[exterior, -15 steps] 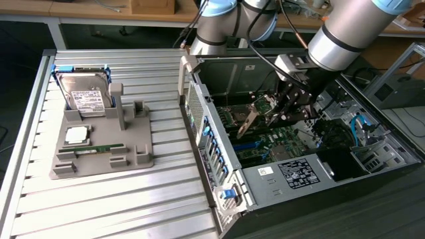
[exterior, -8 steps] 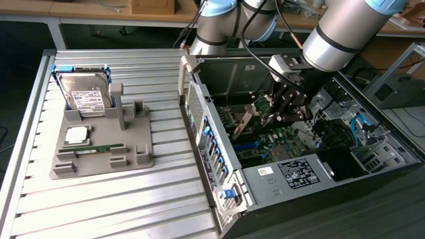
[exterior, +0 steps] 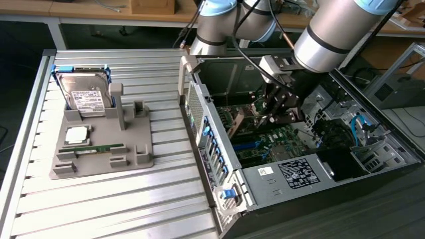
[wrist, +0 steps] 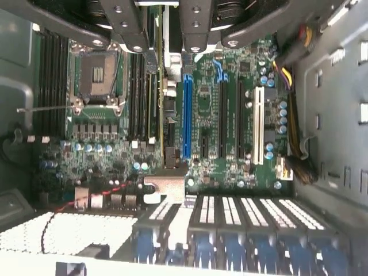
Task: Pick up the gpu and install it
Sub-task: 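Pick up the gpu and move the gpu toward the slot, then insert the gpu into the slot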
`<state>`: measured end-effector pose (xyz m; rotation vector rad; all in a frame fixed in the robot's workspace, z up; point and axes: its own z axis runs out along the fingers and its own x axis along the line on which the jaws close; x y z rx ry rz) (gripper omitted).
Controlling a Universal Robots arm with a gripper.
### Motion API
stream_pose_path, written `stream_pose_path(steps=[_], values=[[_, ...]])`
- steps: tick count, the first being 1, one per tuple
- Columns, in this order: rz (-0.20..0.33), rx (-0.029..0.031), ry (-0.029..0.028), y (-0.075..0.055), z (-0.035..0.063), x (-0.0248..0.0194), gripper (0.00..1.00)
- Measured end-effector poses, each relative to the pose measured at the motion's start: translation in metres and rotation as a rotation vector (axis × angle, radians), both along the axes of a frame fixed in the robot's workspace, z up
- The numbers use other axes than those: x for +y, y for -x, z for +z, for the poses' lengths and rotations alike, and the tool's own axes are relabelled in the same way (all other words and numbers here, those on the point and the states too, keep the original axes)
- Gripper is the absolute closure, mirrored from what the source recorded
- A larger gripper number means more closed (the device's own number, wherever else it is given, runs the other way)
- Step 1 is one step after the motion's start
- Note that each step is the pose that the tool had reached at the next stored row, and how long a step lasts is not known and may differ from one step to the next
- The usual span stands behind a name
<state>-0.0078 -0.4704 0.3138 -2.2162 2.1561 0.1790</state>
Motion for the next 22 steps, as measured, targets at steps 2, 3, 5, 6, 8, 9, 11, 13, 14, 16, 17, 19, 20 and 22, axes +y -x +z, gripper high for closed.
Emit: stream_pose_path(steps=[2, 3, 5, 6, 8, 9, 11, 13, 14, 16, 17, 19, 20, 22], values=[[0.0, -0.0002, -0.0004, 0.006, -0.0001, -0.0007, 0.73], [0.0, -0.0002, -0.0004, 0.01, -0.0001, -0.001, 0.73], [0.0, -0.0004, -0.0005, 0.015, -0.0003, -0.0016, 0.73], [0.0, -0.0005, -0.0005, 0.015, -0.0006, -0.0017, 0.73], [0.0, -0.0004, -0.0006, 0.015, -0.0011, -0.0024, 0.73], [0.0, -0.0004, -0.0002, 0.015, -0.0013, -0.0027, 0.73], [0.0, -0.0003, 0.0063, 0.015, -0.0016, -0.003, 0.73], [0.0, -0.0004, 0.0274, 0.015, -0.0023, -0.0031, 0.73], [0.0, -0.0003, 0.0392, 0.015, -0.0026, -0.0031, 0.73], [-0.003, -0.0004, 0.0458, 0.015, -0.0041, -0.0031, 0.73], [-0.009, -0.0002, 0.046, 0.015, -0.0047, -0.0031, 0.73], [-0.034, 0.0004, 0.0465, 0.015, -0.0065, -0.0031, 0.73], [-0.044, 0.0006, 0.0478, 0.015, -0.0076, -0.0031, 0.73], [-0.049, 0.0007, 0.0527, 0.016, -0.009, -0.0032, 0.73]])
